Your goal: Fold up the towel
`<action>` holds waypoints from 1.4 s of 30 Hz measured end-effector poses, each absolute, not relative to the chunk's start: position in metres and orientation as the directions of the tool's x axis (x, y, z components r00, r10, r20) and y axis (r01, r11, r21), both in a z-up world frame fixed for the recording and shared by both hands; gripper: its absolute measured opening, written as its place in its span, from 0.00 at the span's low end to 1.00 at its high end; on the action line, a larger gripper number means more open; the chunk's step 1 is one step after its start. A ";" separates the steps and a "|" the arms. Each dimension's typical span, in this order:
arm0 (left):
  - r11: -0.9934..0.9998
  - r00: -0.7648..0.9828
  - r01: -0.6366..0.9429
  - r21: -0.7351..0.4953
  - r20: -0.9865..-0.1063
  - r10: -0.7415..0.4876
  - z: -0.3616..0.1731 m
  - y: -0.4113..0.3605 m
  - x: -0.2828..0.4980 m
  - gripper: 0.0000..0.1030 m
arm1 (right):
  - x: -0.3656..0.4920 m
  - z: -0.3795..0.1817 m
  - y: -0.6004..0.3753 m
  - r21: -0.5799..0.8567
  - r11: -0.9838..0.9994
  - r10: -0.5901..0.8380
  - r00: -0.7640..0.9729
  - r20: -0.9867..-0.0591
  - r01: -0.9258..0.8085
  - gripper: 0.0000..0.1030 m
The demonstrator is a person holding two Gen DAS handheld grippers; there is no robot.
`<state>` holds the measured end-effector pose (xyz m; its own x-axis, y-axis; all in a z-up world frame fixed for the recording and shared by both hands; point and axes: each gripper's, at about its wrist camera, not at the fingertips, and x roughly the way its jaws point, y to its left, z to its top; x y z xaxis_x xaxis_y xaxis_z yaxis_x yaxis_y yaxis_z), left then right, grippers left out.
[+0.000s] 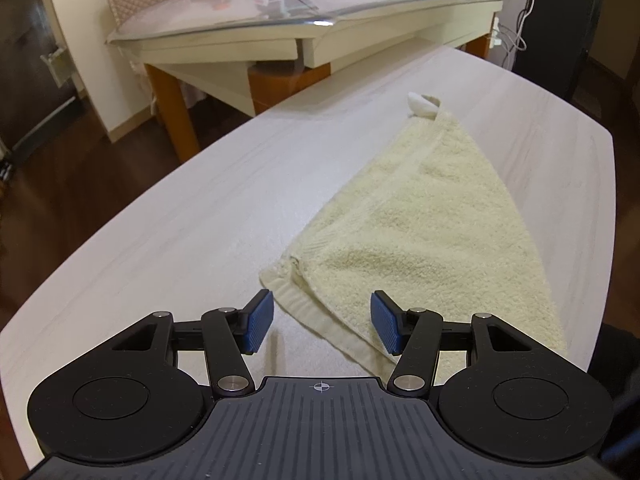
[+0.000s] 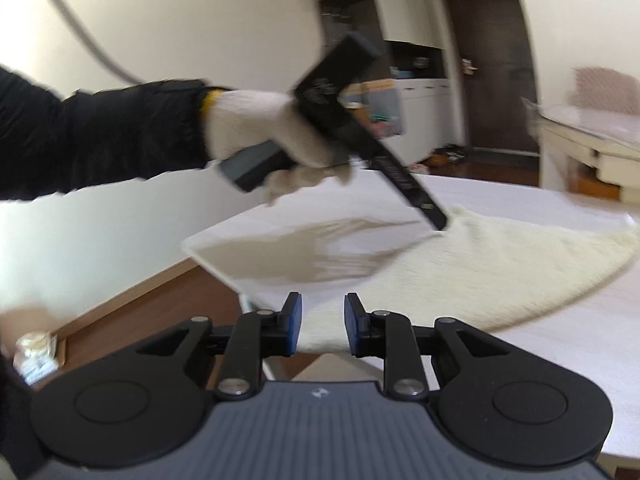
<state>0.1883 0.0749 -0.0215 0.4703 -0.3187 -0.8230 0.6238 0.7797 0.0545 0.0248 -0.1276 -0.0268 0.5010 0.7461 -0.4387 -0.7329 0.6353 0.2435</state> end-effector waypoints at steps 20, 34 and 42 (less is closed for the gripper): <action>0.807 0.463 0.590 0.032 -0.832 -0.305 -0.031 0.078 0.192 0.60 | 0.153 -0.011 -0.204 -0.015 0.960 0.223 0.792 -0.569 -0.281 0.46; 0.812 0.479 0.582 0.044 -0.825 -0.299 -0.033 0.080 0.191 0.66 | 0.219 -0.033 -0.206 -0.144 0.945 0.144 0.772 -0.619 -0.293 0.44; 0.834 0.520 0.551 0.035 -0.796 -0.311 -0.022 0.082 0.194 0.61 | 0.226 -0.042 -0.191 -0.192 0.925 0.134 0.754 -0.643 -0.328 0.46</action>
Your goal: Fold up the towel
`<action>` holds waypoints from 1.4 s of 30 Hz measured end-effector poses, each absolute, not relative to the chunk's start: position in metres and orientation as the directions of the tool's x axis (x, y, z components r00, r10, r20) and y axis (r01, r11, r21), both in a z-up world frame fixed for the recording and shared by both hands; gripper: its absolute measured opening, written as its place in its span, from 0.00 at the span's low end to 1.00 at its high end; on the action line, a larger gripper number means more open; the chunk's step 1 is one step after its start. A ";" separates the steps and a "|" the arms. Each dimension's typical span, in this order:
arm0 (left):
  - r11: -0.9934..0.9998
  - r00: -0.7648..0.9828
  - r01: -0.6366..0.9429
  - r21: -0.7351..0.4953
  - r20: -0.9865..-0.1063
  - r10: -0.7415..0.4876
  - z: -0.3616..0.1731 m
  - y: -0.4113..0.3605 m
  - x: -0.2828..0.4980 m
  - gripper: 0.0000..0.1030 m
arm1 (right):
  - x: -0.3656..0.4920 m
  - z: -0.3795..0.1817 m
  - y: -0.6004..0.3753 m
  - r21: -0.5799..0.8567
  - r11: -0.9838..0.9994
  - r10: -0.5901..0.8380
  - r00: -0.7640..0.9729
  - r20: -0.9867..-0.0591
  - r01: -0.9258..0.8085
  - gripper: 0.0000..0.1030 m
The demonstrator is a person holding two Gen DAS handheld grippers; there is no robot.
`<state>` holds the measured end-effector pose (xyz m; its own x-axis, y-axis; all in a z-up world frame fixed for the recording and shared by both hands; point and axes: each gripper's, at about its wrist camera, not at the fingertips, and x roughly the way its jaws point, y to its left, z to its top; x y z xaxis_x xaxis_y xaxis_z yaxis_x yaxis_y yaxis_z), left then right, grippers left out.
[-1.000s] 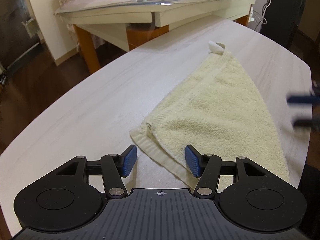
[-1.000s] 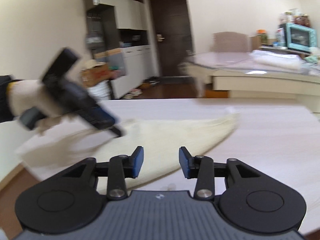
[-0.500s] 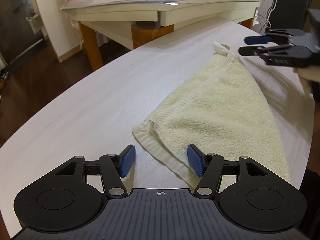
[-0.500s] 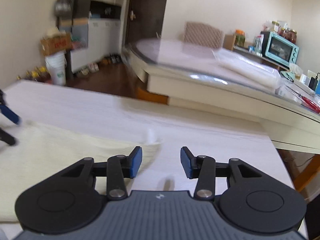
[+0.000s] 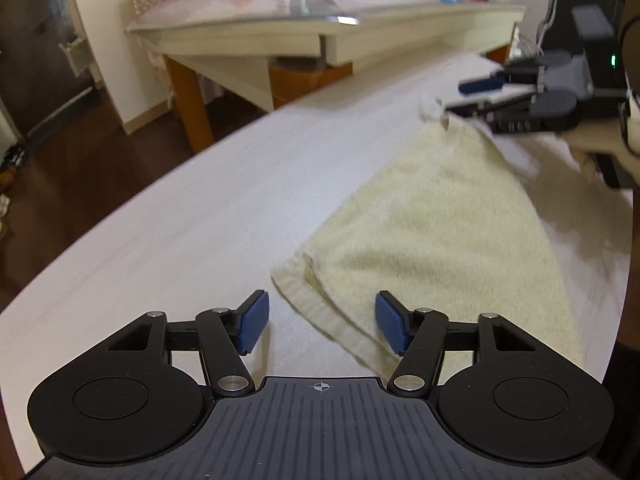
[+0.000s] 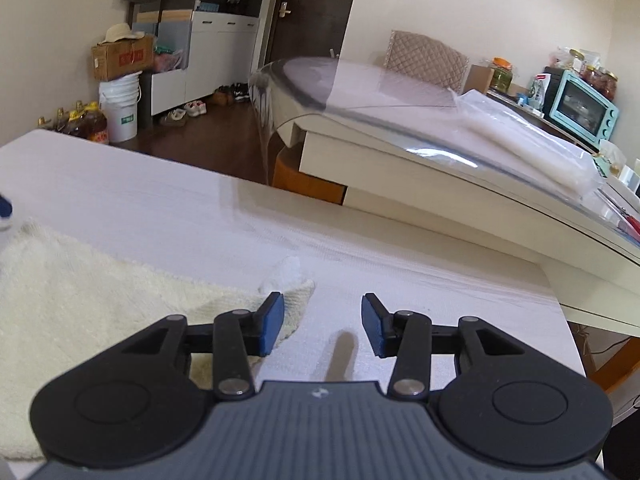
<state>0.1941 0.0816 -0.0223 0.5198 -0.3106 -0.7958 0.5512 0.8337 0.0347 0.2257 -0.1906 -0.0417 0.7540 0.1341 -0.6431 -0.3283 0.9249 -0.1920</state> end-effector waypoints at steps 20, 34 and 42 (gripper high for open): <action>0.812 0.483 0.583 -0.010 -0.800 -0.356 -0.028 0.077 0.214 0.24 | 0.231 -0.041 -0.191 -0.236 0.911 0.117 0.760 -0.639 -0.338 0.47; 0.870 0.529 0.491 -0.040 -0.780 -0.334 -0.031 0.104 0.211 0.06 | 0.230 -0.038 -0.191 -0.236 0.912 0.128 0.778 -0.615 -0.336 0.48; 0.874 0.530 0.485 -0.027 -0.786 -0.319 -0.032 0.104 0.211 0.24 | 0.204 -0.019 -0.189 -0.205 0.907 0.191 0.792 -0.579 -0.369 0.50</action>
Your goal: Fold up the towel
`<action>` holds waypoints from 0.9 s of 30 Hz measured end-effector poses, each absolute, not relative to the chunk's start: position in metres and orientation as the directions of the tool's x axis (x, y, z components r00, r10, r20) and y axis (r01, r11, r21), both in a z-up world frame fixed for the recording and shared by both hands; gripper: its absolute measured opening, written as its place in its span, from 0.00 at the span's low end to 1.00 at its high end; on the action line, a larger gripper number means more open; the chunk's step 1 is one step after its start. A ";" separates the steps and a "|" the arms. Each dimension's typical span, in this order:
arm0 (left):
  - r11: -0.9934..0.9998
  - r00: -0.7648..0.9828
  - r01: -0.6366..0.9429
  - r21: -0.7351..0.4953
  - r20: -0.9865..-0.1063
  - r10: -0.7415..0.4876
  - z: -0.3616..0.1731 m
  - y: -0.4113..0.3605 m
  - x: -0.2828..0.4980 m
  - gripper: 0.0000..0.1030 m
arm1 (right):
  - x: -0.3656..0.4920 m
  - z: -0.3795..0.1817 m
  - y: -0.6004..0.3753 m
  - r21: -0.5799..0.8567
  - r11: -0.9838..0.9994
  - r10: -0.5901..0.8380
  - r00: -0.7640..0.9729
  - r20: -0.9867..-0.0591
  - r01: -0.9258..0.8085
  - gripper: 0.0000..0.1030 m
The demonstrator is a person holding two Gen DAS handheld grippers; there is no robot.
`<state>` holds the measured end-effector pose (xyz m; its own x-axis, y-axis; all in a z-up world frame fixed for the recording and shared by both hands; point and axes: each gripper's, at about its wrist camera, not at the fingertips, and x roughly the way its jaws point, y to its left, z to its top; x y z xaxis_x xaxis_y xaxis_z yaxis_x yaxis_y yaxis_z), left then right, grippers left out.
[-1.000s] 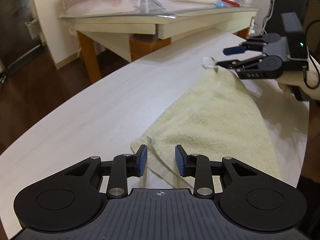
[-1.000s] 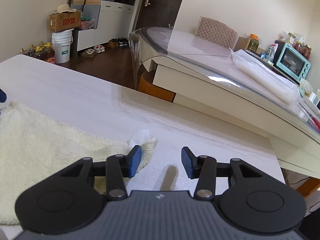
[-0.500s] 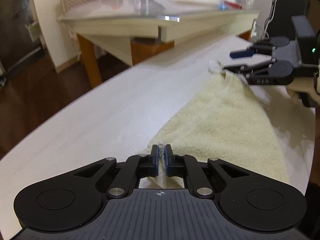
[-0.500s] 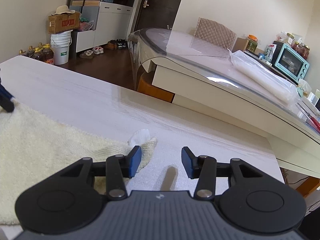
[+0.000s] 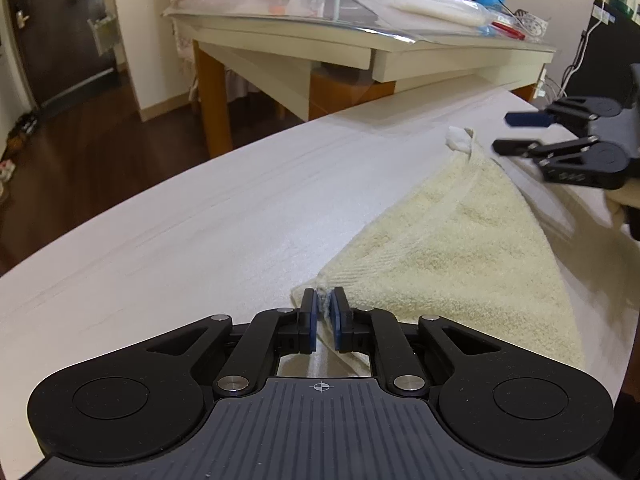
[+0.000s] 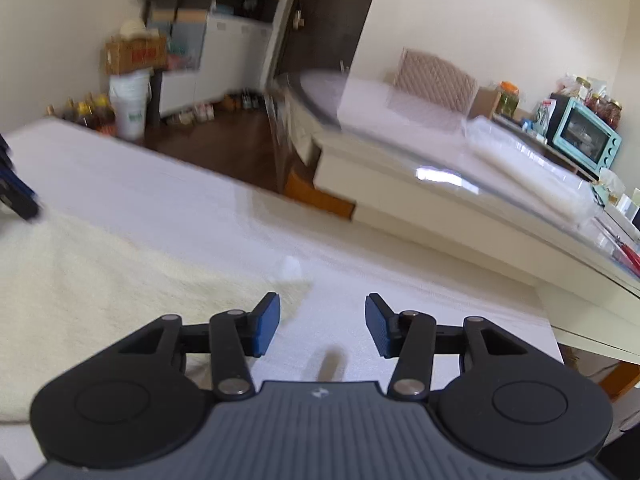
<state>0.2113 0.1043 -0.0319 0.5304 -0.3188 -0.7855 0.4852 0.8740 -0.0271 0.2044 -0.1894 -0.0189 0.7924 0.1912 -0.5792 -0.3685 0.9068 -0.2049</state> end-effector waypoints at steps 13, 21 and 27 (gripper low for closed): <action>0.860 0.541 0.510 0.022 -0.785 -0.301 -0.004 0.114 0.181 0.40 | 0.008 -0.010 -0.108 -0.191 0.551 0.676 0.569 -0.469 -0.812 0.54; 0.843 0.532 0.538 0.032 -0.788 -0.309 0.001 0.122 0.159 0.43 | -0.038 -0.049 -0.057 -0.490 0.403 0.604 0.627 -0.492 -0.773 0.49; 0.840 0.528 0.542 0.028 -0.788 -0.315 0.004 0.136 0.153 0.45 | -0.037 -0.064 -0.050 -0.584 0.326 0.577 0.646 -0.500 -0.743 0.33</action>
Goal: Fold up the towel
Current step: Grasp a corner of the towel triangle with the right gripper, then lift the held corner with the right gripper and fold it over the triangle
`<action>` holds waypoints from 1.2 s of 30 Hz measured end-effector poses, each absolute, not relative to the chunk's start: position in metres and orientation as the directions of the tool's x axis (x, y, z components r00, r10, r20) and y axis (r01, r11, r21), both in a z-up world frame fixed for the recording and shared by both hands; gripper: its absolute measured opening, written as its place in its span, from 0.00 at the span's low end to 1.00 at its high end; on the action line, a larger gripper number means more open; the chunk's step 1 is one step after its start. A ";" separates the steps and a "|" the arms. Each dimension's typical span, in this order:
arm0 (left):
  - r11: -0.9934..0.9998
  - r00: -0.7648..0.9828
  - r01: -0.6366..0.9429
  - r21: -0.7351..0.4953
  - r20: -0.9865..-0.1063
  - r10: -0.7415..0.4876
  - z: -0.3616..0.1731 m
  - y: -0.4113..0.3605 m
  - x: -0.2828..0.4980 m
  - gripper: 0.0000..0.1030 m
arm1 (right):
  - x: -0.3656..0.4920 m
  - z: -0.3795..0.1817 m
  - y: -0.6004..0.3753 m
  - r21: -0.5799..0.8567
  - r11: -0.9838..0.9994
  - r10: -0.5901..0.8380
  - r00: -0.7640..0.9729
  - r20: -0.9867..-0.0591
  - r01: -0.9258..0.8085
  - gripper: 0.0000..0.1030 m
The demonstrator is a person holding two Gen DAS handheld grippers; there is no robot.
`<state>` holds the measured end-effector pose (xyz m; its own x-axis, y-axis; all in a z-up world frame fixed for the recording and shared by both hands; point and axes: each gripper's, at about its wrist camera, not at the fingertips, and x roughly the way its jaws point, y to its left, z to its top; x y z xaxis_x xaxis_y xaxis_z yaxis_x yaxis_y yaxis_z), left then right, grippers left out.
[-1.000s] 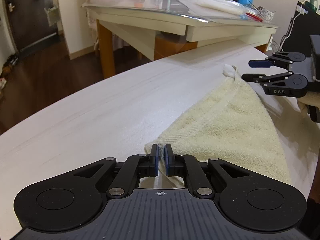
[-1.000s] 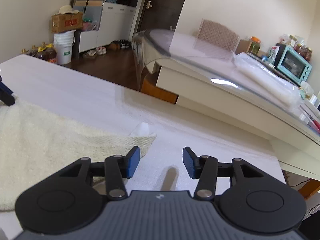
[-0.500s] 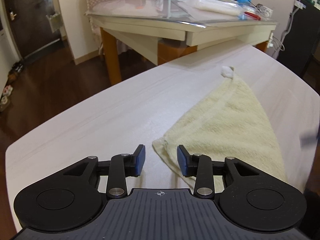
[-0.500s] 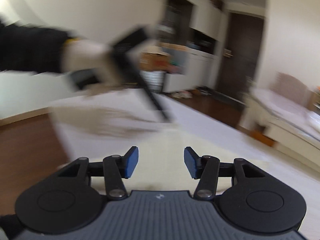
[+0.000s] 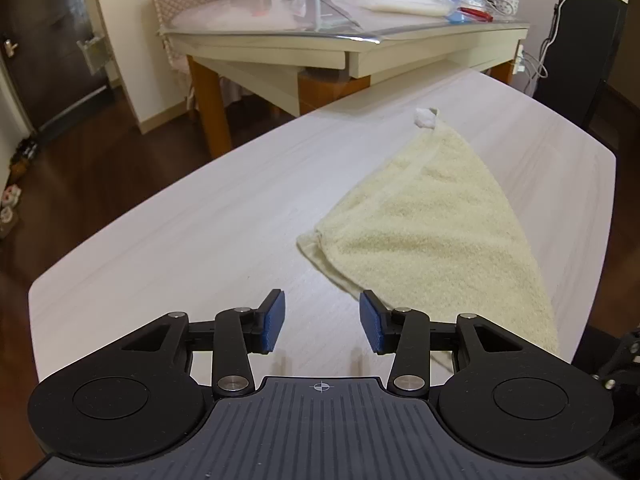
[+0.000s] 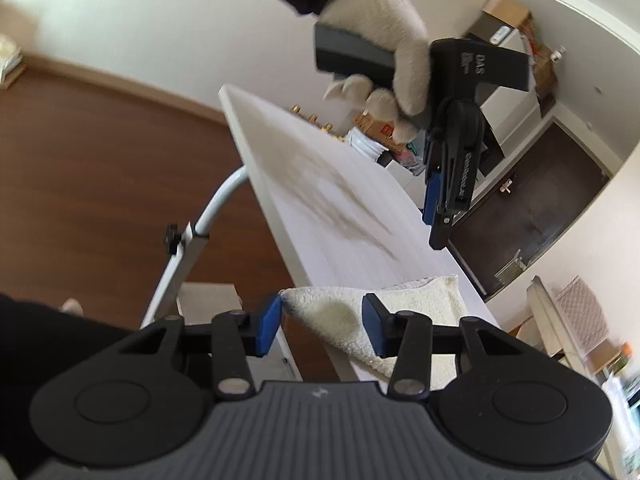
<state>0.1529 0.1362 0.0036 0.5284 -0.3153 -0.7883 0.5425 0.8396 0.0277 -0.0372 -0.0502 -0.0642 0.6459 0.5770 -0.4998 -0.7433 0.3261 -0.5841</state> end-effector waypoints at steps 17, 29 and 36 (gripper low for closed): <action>0.729 0.499 0.667 0.152 -0.818 -0.285 -0.012 0.093 0.164 0.46 | -0.013 -0.009 -0.120 -0.203 0.397 0.762 0.445 -0.470 -0.895 0.16; 0.726 0.454 0.668 0.164 -0.863 -0.223 -0.023 0.091 0.165 0.45 | 0.024 0.013 -0.167 -0.010 0.437 0.828 0.407 -0.385 -0.899 0.16; 0.764 0.435 0.632 0.129 -0.875 -0.212 -0.022 0.092 0.168 0.45 | 0.050 0.018 -0.198 0.064 0.493 0.836 0.453 -0.308 -0.867 0.16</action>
<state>0.1682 0.0921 -0.0216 0.4348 -0.2116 -0.8753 0.6321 0.7640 0.1293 0.0500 -0.1981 0.0177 0.4531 0.8364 -0.3085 -0.8675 0.4934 0.0637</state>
